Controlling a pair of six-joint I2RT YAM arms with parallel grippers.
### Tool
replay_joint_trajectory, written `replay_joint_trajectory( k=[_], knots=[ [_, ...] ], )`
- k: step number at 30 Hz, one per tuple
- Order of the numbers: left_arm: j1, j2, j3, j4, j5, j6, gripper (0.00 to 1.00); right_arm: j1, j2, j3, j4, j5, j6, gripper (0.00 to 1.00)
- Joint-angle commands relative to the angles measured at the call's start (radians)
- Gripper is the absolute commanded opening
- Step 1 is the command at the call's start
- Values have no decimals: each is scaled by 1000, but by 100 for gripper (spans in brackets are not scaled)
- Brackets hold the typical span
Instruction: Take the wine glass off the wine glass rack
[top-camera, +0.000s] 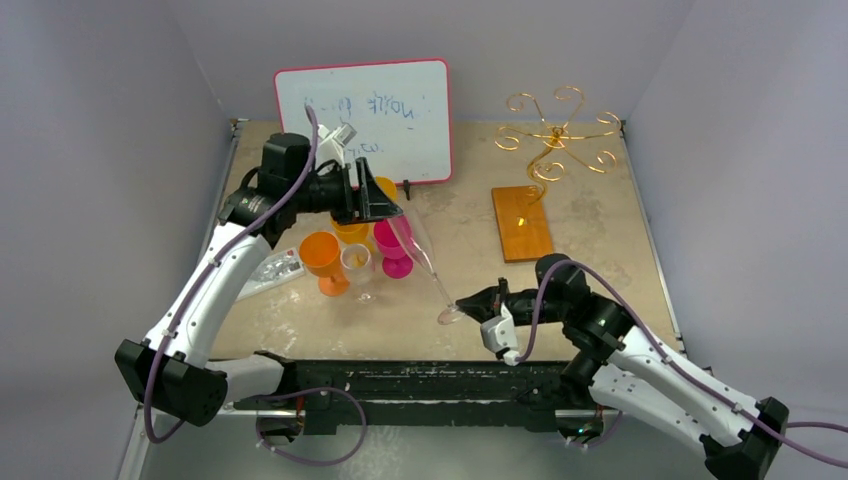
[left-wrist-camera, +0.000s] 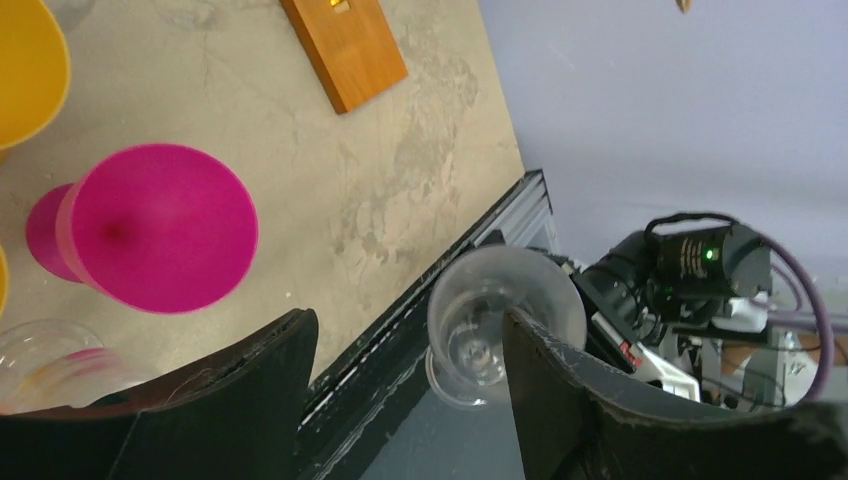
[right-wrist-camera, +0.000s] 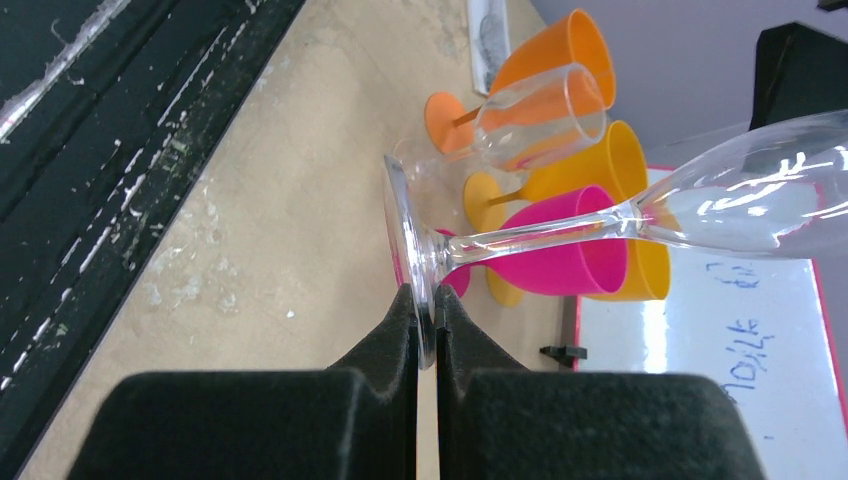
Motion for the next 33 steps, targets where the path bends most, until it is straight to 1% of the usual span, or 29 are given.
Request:
replay_joint_trajectory(
  k=[1,6,8,11,15,18,20,23,25,29,33],
  knots=[
    [0,0,23,-106,105,175,65,7,17,87,-58,42,-104,0],
    [-1,14,31,-236,133,313,56,8,-2,141,-136,127,-190,0],
    [-10,2,22,-235,128,323,53,8,-9,154,-149,142,-226,0],
    [-31,8,19,-246,124,340,46,8,-8,169,-170,148,-275,0],
    [-59,8,19,-256,127,354,38,8,-14,170,-179,173,-284,0],
    [-80,-5,14,-244,157,358,36,8,-33,148,-148,197,-285,0],
    [-99,-15,10,-239,148,356,33,8,-48,136,-127,210,-284,0],
    [-118,-27,-4,-239,138,359,17,8,-55,130,-115,224,-288,0],
    [-124,-35,-10,-237,126,359,0,8,-53,129,-114,227,-290,0],
    [-124,-64,-20,-217,100,346,0,8,-65,116,-106,203,-284,0],
    [-124,-94,-23,-165,105,306,0,8,-80,104,-96,177,-272,0]
  ],
)
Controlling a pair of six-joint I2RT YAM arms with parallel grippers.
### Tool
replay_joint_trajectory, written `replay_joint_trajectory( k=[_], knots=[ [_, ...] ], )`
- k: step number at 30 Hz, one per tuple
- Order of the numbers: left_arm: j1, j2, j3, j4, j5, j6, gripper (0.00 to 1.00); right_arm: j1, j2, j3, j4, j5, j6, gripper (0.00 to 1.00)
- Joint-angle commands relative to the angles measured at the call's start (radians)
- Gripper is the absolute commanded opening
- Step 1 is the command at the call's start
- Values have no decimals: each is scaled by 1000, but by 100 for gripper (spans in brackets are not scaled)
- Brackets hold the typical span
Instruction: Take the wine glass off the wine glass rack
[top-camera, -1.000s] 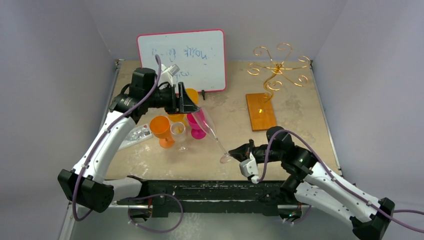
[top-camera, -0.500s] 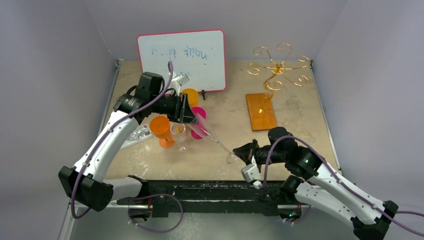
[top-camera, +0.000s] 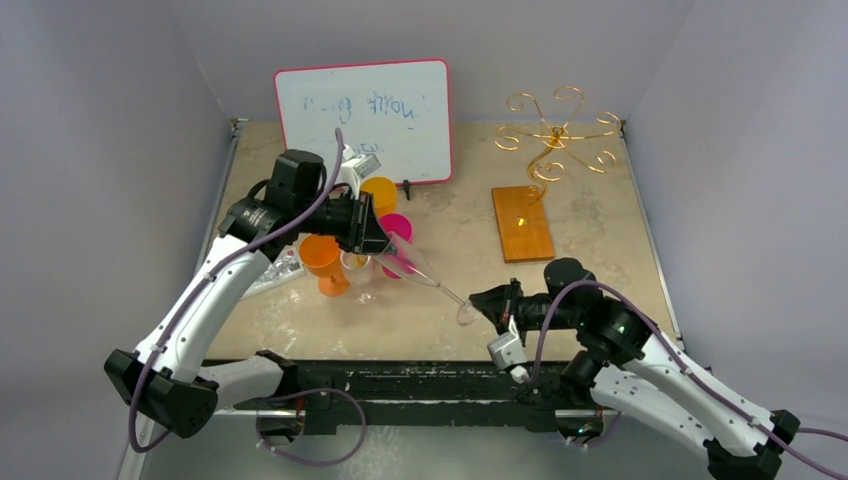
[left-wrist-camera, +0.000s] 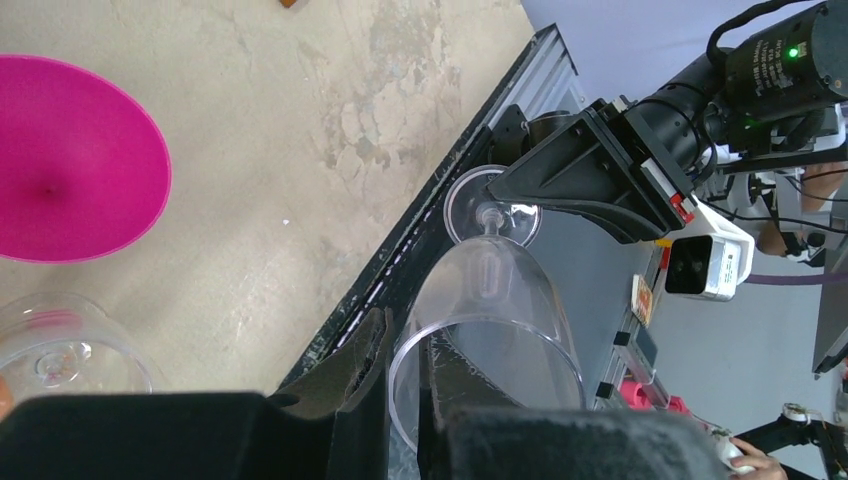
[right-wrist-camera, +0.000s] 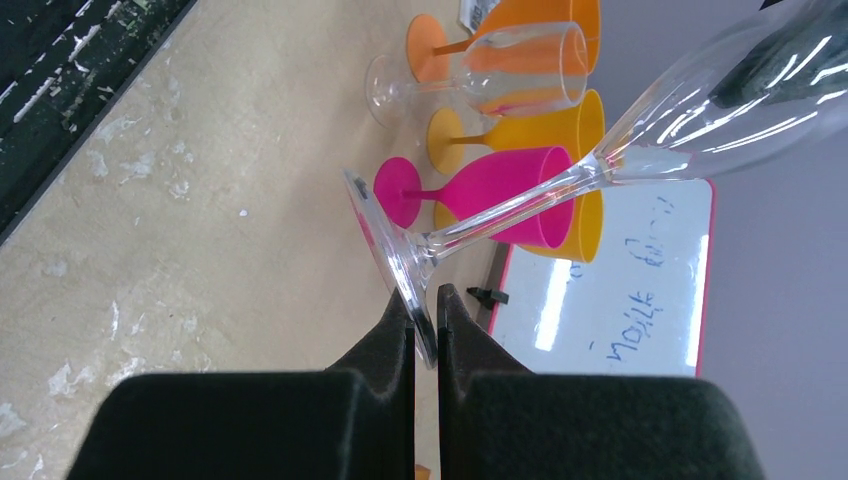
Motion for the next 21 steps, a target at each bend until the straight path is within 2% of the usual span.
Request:
replay_joint_trajectory(
  k=[1,2,5,9,13,21],
  knots=[
    [-16,-52,-11,48,1,-13,0,-7,-29,15,165,4,36,0],
    [-16,-51,-8,49,3,-14,0,-7,-29,15,161,0,36,0],
    [-16,-46,-2,44,-4,-16,0,-7,-33,12,165,-18,41,11],
    [-16,-38,-1,39,-12,-18,0,-7,-46,2,178,-35,47,18],
    [-16,-40,7,26,-32,-16,0,-7,-43,1,180,-59,71,16],
    [-16,-53,25,17,-37,-11,0,-7,-47,-1,185,-109,90,20]
  ],
)
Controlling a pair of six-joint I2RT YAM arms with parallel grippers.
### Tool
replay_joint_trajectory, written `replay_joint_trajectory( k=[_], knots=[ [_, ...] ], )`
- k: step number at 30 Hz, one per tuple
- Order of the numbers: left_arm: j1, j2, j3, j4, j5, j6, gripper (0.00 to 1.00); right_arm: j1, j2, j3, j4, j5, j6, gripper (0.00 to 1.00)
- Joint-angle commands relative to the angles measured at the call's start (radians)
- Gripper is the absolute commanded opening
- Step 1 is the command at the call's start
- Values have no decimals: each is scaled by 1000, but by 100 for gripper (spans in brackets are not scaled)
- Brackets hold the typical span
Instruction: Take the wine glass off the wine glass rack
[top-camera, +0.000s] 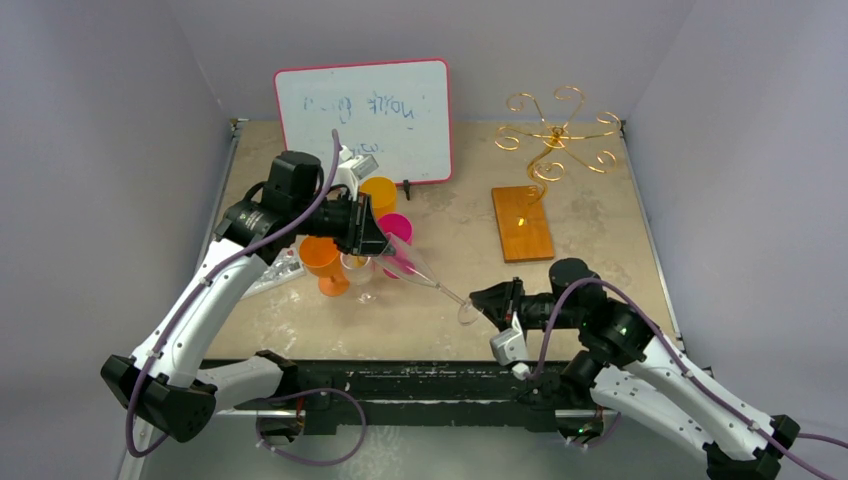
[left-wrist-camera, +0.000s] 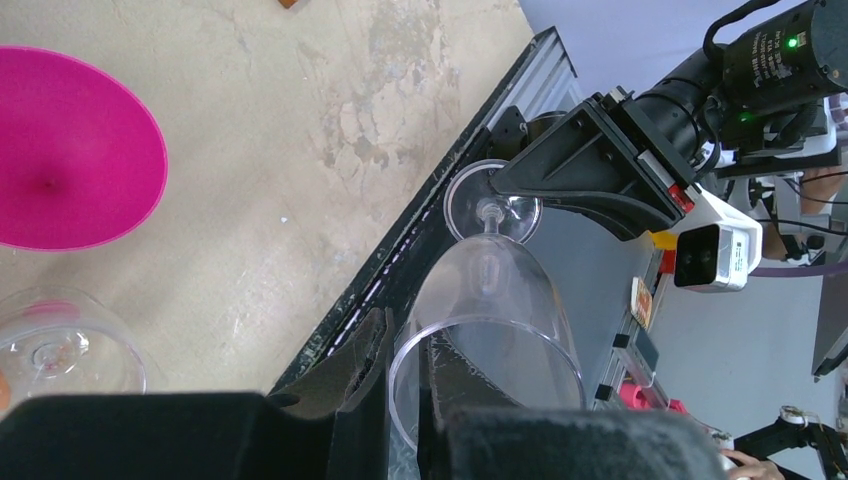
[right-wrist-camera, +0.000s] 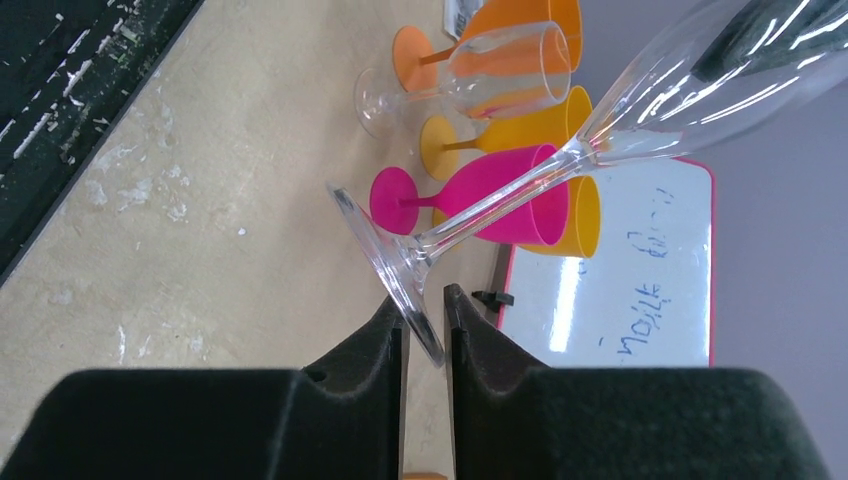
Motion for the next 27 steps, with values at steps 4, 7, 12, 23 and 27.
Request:
replay_joint_trajectory(
  k=[4,7,12,23,27],
  knots=[
    [-11,-41,29,38,-13,-1,0,2,-45,4,160,-73,53,33],
    [-11,-34,27,35,-13,-2,0,2,-50,-9,167,-87,69,44],
    [-12,-27,36,8,-56,12,0,2,-49,-6,158,-90,70,48],
    [-11,-44,70,30,-120,-22,0,2,-63,-18,128,-88,86,50],
    [-11,-31,117,-53,-212,5,0,2,-86,-24,116,-76,102,51]
  ],
)
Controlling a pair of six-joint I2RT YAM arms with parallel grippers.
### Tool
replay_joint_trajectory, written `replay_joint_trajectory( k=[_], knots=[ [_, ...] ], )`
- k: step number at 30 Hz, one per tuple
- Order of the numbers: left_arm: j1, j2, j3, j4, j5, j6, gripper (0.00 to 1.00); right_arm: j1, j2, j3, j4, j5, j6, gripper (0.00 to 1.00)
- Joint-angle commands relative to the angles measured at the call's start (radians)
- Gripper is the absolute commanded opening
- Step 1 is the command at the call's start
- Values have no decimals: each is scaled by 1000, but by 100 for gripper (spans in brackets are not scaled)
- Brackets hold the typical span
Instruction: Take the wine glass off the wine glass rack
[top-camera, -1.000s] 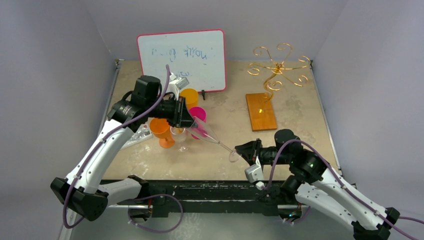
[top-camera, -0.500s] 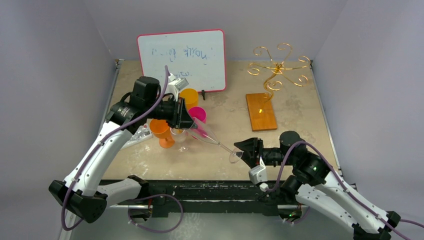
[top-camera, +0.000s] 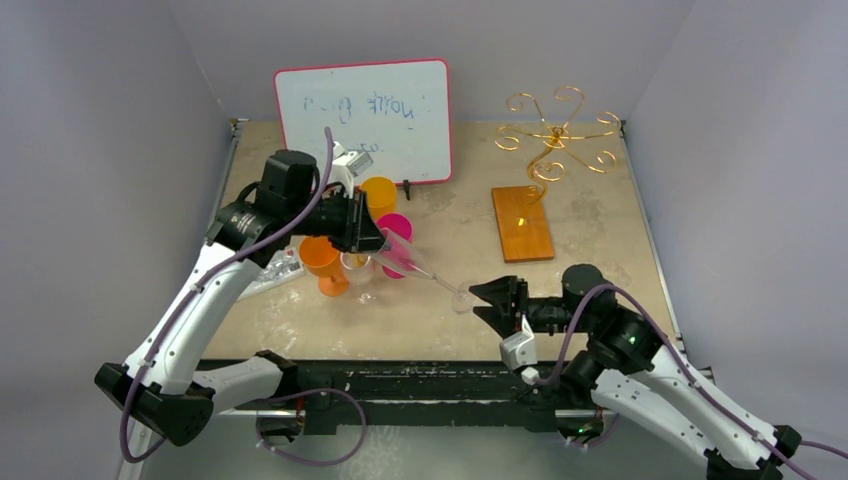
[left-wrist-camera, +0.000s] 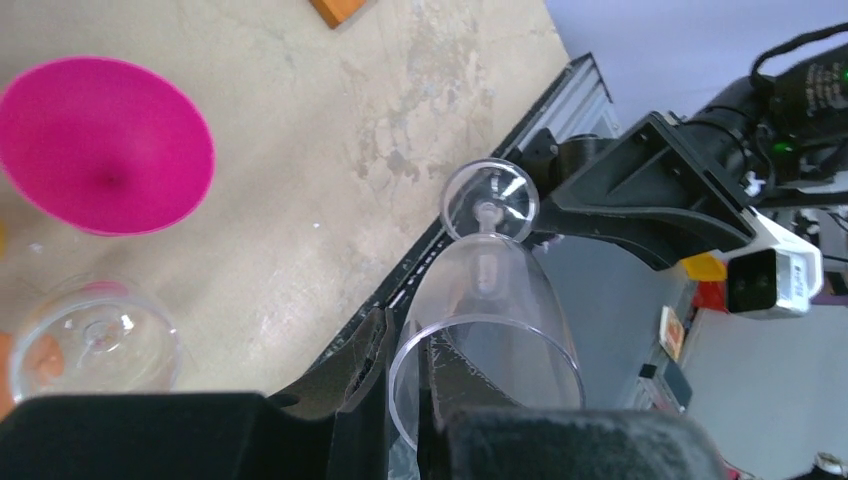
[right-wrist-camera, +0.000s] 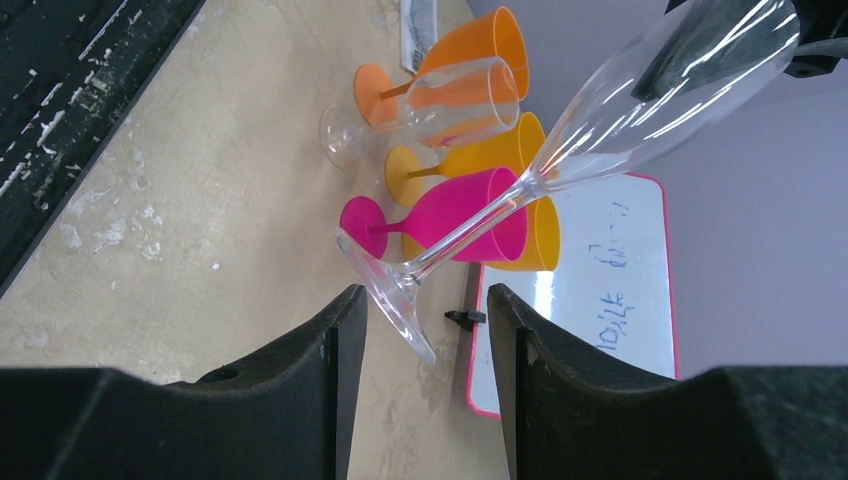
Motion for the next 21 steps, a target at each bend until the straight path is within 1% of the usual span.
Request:
replay_joint_trajectory(
  k=[1,2,4,7,10,13,15,17,18,19,21],
  knots=[
    [-1,0,108,-76,-171,40,0,2,-34,-3,41,-31,35,51],
    [-2,4,124,-118,-203,59,0,2,-42,-3,35,-29,40,51],
    [-2,2,135,-149,-224,75,0,2,-58,-7,32,-28,50,52],
    [-2,-9,129,-130,-216,53,0,2,-88,-19,55,-27,100,52],
    [-1,-14,121,-117,-233,36,0,2,-135,-31,121,-34,188,54],
    [-17,-5,111,-129,-263,28,0,2,-192,-57,220,-39,317,55],
    [-60,2,101,-132,-299,15,0,2,-228,-74,285,-24,420,57],
    [-116,11,93,-131,-370,-5,0,2,-263,-96,371,17,553,59],
    [-141,14,89,-133,-397,-15,0,2,-281,-110,406,31,612,90],
    [-159,16,87,-133,-426,-23,0,3,-301,-123,446,43,684,99],
    [-177,13,78,-129,-475,-40,0,2,-338,-146,528,77,848,100]
  ],
)
